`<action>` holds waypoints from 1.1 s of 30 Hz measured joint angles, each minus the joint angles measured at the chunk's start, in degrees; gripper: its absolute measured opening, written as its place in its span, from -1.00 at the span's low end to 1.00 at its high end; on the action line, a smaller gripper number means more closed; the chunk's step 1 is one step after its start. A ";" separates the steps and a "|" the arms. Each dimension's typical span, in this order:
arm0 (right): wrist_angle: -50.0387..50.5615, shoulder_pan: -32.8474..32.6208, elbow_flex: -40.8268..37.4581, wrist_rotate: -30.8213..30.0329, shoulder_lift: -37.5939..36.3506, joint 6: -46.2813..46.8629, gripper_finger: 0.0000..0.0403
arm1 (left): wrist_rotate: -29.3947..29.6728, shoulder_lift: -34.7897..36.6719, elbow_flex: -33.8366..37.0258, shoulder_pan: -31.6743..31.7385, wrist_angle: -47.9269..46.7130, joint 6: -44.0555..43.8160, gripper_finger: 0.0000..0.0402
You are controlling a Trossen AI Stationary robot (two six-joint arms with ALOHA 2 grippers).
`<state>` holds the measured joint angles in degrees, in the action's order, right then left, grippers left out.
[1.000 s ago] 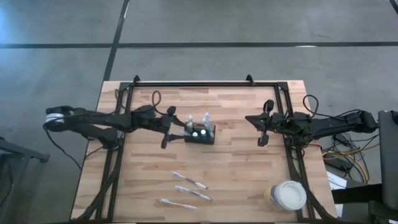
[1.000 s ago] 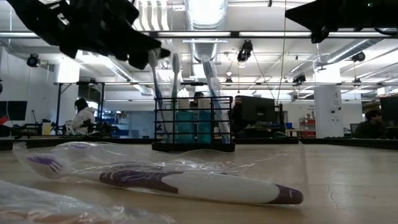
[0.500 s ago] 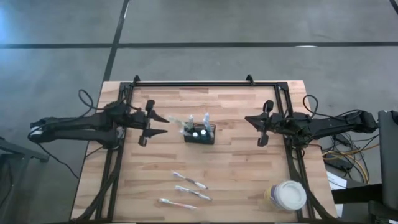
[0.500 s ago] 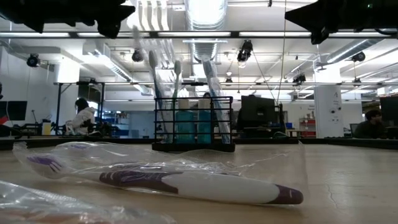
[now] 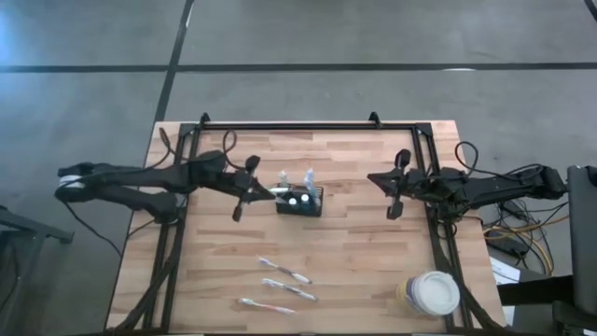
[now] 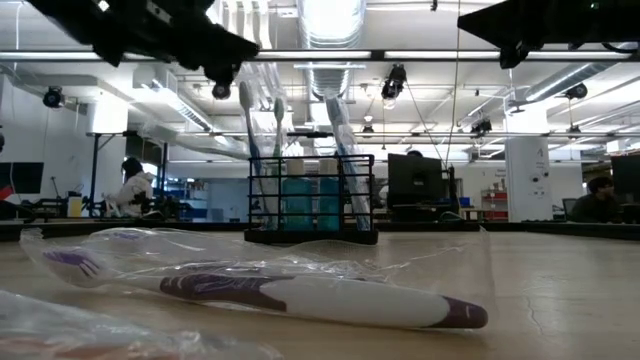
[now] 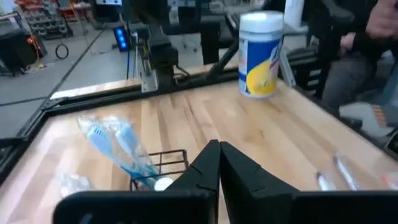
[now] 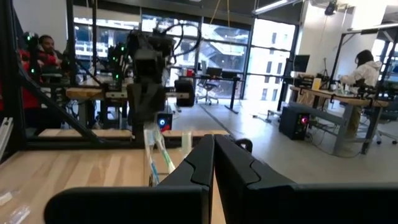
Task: Pick & Place toothbrushing station
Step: Adjust the green toothbrush in the wire organizer
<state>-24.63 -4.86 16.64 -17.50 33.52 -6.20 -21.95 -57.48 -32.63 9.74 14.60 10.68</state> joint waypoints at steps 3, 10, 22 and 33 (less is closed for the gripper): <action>1.47 0.00 0.00 0.00 0.07 0.24 -0.96 | 1.02 0.84 -4.26 0.00 -4.27 3.13 -0.97; 2.14 -0.13 -0.02 0.04 0.13 1.04 -0.96 | 8.31 11.52 -8.84 0.59 -21.14 6.44 -0.86; 1.99 -0.13 -0.02 0.20 0.33 1.23 -0.96 | 15.58 38.22 21.47 1.75 2.20 1.20 -0.23; 1.80 -0.13 -0.02 0.20 0.39 1.57 -0.96 | 17.71 45.77 32.01 1.79 0.26 -9.74 0.22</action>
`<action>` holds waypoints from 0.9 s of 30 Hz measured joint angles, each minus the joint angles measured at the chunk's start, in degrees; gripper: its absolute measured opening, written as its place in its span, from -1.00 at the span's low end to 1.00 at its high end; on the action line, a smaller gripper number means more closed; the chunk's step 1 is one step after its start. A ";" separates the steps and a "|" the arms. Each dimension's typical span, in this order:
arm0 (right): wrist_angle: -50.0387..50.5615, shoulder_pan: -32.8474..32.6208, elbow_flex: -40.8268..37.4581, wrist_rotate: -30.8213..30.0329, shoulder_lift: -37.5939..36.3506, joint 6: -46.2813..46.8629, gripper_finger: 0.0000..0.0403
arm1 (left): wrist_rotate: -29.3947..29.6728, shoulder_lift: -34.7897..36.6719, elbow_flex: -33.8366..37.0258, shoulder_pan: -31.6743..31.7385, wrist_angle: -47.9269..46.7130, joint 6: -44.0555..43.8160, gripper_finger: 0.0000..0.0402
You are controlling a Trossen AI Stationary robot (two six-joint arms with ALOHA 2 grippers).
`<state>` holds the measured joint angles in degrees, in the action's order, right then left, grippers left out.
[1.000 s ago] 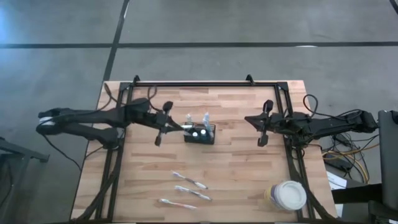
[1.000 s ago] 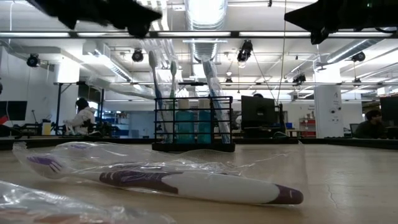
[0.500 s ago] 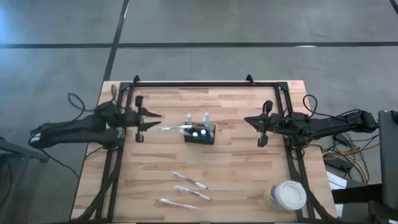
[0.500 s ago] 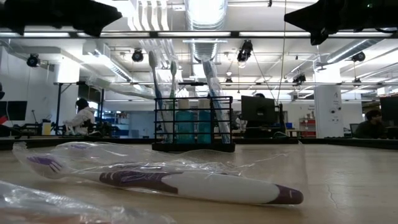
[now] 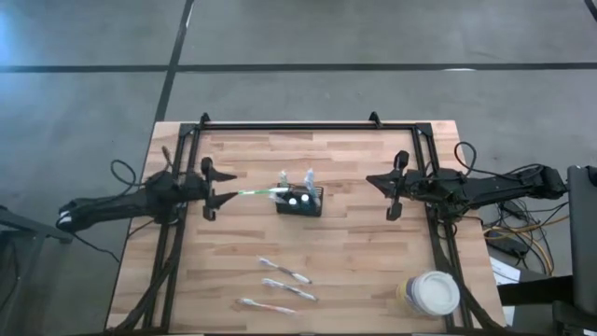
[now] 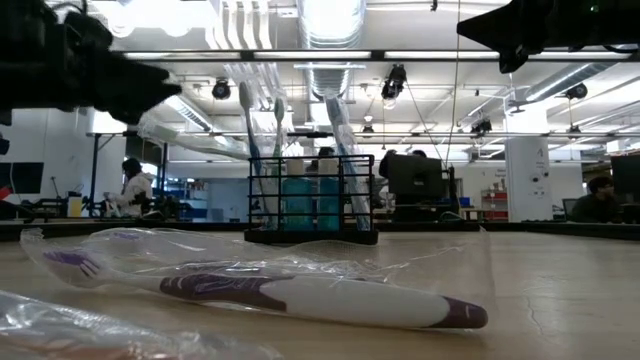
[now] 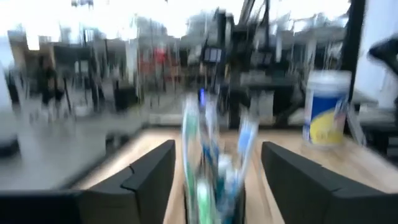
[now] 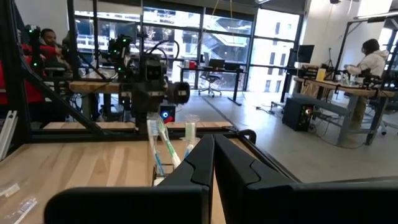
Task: Pick & Place toothbrushing station
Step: Adjust the green toothbrush in the wire organizer
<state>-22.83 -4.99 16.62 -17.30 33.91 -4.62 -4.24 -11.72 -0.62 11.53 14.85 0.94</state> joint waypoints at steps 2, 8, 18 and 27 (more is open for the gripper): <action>0.00 -0.02 0.00 0.00 0.00 0.08 -0.96 | 0.00 -0.03 0.00 -0.01 -0.99 -0.96 0.29; 0.00 -0.02 0.00 0.00 0.02 0.20 -0.96 | -0.03 0.03 -0.33 -0.02 -4.49 -2.48 0.37; 0.00 -0.02 -0.02 -0.02 0.02 0.15 -0.96 | 0.22 -0.10 -3.70 -0.02 -18.11 -3.80 0.37; -0.02 -0.02 -0.02 -0.04 0.04 -0.04 -0.96 | 2.21 -2.21 -4.13 -0.02 -20.69 -3.63 0.37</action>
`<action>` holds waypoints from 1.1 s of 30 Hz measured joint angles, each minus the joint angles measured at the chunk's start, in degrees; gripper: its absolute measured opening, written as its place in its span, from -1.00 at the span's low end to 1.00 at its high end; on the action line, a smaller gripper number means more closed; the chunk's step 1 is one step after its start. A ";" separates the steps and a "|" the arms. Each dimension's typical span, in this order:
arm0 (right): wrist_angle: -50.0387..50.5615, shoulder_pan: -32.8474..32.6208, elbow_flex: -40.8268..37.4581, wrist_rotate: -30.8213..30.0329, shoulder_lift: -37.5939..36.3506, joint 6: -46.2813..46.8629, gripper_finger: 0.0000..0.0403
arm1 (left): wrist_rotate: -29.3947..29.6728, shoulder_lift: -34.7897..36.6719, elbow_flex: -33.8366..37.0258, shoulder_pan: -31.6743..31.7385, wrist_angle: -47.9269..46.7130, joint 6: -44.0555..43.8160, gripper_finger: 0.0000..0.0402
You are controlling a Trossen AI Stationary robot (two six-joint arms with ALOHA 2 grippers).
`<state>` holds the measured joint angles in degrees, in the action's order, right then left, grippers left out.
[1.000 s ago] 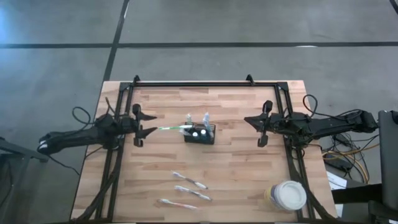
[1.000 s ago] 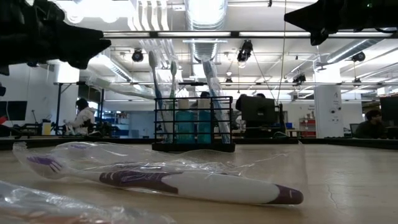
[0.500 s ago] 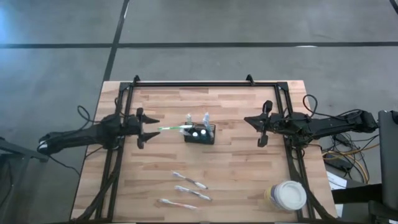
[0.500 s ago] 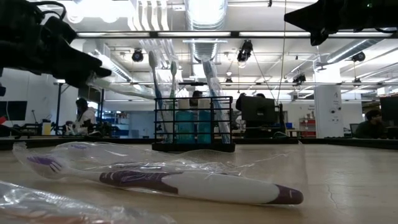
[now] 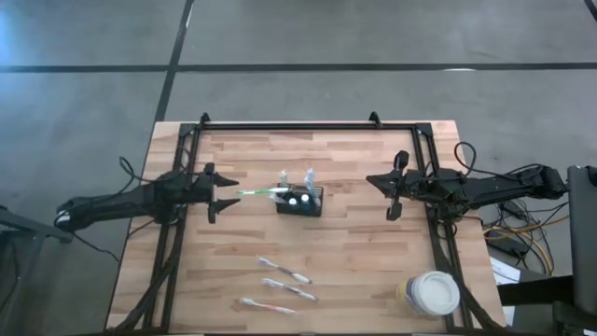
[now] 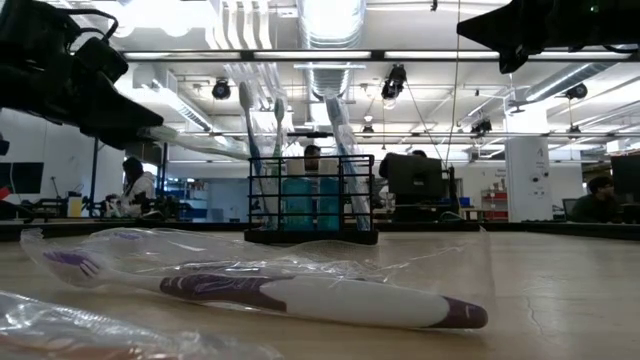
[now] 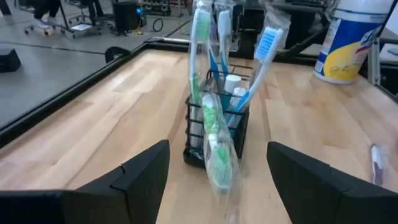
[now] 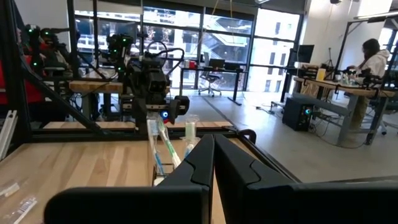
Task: Pick & Place toothbrushing station
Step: Adjust the green toothbrush in the wire organizer
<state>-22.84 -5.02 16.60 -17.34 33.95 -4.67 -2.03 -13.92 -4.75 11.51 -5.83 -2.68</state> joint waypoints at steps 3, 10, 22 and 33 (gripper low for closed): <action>-0.01 0.00 0.00 -0.02 0.01 0.00 -0.96 | 0.01 -0.93 0.00 0.00 0.78 0.40 0.37; -0.03 0.00 0.00 -0.20 0.01 0.00 -0.96 | 0.01 -2.47 0.00 0.00 1.12 1.49 0.27; -0.03 0.02 0.00 -0.20 0.01 -0.20 -0.96 | 0.01 -4.90 -1.29 -0.04 1.23 2.76 -0.10; -0.07 0.02 0.00 -0.20 0.01 -0.24 -0.96 | 0.65 -6.96 -1.31 -0.04 2.45 3.14 -0.28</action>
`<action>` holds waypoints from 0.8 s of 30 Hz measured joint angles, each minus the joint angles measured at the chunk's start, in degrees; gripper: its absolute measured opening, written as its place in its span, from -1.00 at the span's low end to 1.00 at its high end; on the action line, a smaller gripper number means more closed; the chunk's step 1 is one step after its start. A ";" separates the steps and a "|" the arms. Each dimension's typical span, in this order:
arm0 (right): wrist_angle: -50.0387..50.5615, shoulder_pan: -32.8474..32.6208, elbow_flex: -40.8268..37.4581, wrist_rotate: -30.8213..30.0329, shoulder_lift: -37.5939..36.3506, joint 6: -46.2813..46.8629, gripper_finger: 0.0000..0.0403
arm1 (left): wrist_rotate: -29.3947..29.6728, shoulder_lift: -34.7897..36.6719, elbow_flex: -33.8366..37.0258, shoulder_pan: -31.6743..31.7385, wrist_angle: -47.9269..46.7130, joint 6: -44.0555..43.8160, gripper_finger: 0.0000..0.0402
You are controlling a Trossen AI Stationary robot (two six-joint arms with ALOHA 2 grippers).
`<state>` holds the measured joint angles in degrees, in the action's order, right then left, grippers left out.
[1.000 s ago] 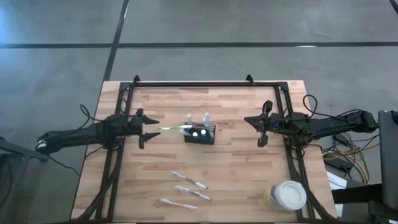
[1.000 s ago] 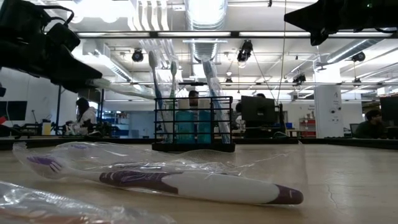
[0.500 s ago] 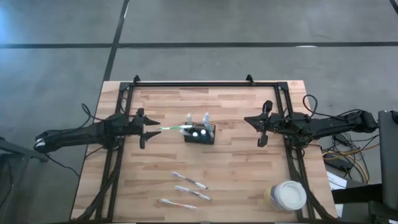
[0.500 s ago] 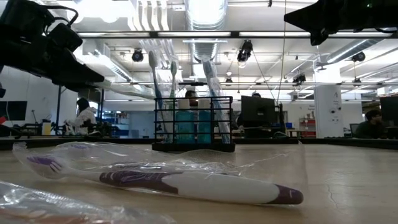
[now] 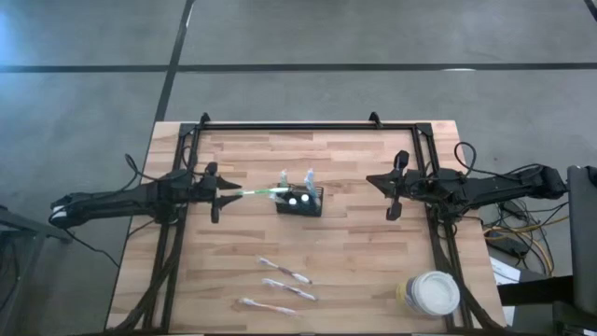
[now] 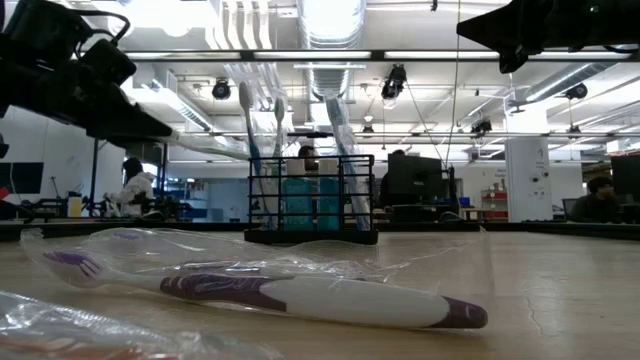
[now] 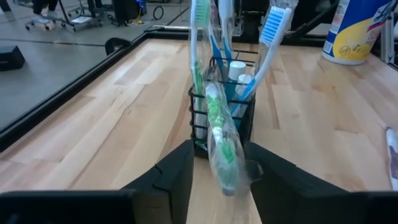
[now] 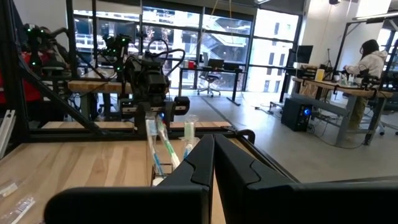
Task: Pick & Place toothbrushing station
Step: Adjust the green toothbrush in the wire organizer
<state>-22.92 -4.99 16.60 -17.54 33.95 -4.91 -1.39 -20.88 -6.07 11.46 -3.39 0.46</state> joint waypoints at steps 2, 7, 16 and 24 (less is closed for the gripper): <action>0.00 0.00 0.00 0.00 0.00 0.01 -0.96 | 0.00 0.02 -0.02 0.02 0.21 0.35 -0.34; 0.00 0.00 0.00 0.00 0.00 0.00 -0.96 | 0.00 -0.39 -0.02 0.02 0.18 0.96 -0.58; 0.00 0.00 0.00 0.00 0.00 -0.02 -0.96 | -0.02 -1.01 -0.09 0.04 1.04 1.92 -0.89; -0.02 0.00 0.00 0.00 0.00 -0.05 -0.96 | -0.02 -2.74 -6.96 0.04 -3.28 2.94 -0.98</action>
<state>-22.93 -4.99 16.60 -17.54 33.95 -4.96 -1.41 -23.63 -13.02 11.51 -6.67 3.40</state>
